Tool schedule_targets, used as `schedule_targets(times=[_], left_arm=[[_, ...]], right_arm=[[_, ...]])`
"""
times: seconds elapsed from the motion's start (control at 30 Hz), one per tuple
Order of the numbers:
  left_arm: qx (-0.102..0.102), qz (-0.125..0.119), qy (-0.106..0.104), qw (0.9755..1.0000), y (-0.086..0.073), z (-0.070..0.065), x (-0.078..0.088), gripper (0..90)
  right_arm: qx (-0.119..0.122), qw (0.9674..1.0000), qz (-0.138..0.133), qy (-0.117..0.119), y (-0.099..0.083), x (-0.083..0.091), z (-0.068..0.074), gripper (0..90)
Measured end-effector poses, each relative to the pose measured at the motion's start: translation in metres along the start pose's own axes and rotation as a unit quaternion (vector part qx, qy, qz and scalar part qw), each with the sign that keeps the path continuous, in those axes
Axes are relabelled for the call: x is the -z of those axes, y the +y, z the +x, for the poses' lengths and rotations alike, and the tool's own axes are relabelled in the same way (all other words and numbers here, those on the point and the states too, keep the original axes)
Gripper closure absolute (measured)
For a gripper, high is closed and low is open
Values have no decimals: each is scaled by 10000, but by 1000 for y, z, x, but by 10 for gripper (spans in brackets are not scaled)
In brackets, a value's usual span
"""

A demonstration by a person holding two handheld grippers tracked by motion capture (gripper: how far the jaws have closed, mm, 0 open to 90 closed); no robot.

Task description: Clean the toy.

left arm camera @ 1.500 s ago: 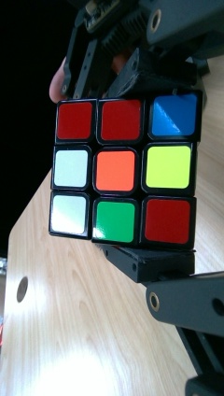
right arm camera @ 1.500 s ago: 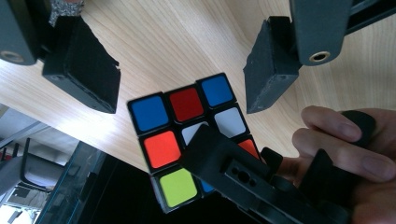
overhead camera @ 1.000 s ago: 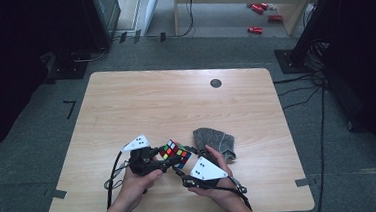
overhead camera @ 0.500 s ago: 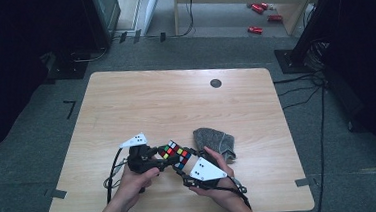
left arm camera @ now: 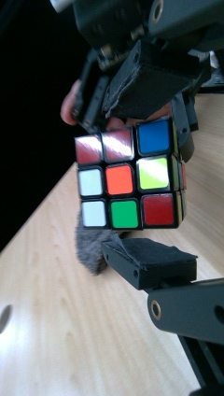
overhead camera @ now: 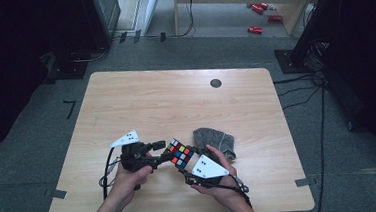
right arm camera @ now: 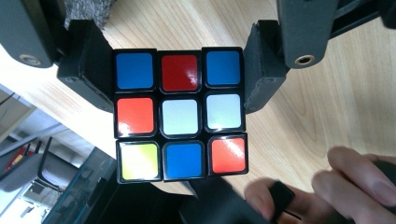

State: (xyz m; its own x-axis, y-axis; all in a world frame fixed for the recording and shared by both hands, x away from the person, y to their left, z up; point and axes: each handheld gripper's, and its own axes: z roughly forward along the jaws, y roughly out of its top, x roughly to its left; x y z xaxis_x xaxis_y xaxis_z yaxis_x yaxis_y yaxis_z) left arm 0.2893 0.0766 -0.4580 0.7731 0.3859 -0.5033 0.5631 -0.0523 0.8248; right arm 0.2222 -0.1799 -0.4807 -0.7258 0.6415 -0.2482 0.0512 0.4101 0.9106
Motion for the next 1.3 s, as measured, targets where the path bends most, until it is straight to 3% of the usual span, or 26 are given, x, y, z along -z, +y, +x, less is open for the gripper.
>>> schedule_targets(times=[0.07, 0.13, 0.2, 0.3, 0.33, 0.37, 0.5, 0.53, 0.67, 0.8, 0.87, 1.03, 1.13, 1.27, 1.3], left_arm=[[-24, -204, -3, 9998, 2, 3, 7, 295], [-176, -337, 95, 9992, 3, 5, 12, 285], [-705, -330, 486, 9958, 1, 3, 13, 274], [-1220, -206, 678, 9900, -5, 2, 8, 256], [-1454, -130, 807, 9860, -8, 0, 5, 252], [-1795, 43, 957, 9791, -13, -5, -3, 246], [-2364, 183, 1115, 9651, -25, -14, -15, 243], [-2528, 194, 1181, 9601, -27, -16, -18, 243], [-2923, 220, 1389, 9459, -31, -21, -23, 243], [-3256, 85, 1345, 9358, -34, -24, -24, 253], [-3467, -19, 1293, 9290, -36, -25, -25, 263], [-3783, 15, 1317, 9163, -40, -27, -28, 232], [-3913, 15, 1342, 9104, -43, -29, -31, 223], [-3989, -4, 1385, 9065, -44, -31, -32, 222], [-4035, -29, 1421, 9039, -44, -31, -32, 225]], right_arm=[[-60, 10000, 25, -64, -1, 1, -4, 343], [-205, 9997, 11, -143, -3, 4, -12, 344], [-448, 9988, -35, -201, -4, 7, -21, 344], [-710, 9971, -86, -270, -3, 14, -31, 344], [-796, 9964, -84, -278, -2, 15, -33, 344], [-872, 9958, -93, -266, -1, 17, -35, 343], [-1258, 9918, -140, -160, 7, 21, -38, 343], [-1397, 9900, -152, -91, 9, 22, -38, 343], [-1647, 9862, -119, 80, 14, 22, -35, 343], [-1769, 9840, -69, 222, 18, 18, -29, 342], [-1895, 9813, -33, 321, 18, 16, -27, 343], [-2040, 9782, 143, 347, 16, 12, -24, 342], [-2214, 9740, 164, 452, 17, 11, -23, 342], [-2328, 9707, 219, 556, 19, 9, -20, 341], [-2367, 9695, 241, 582, 19, 9, -19, 341]])
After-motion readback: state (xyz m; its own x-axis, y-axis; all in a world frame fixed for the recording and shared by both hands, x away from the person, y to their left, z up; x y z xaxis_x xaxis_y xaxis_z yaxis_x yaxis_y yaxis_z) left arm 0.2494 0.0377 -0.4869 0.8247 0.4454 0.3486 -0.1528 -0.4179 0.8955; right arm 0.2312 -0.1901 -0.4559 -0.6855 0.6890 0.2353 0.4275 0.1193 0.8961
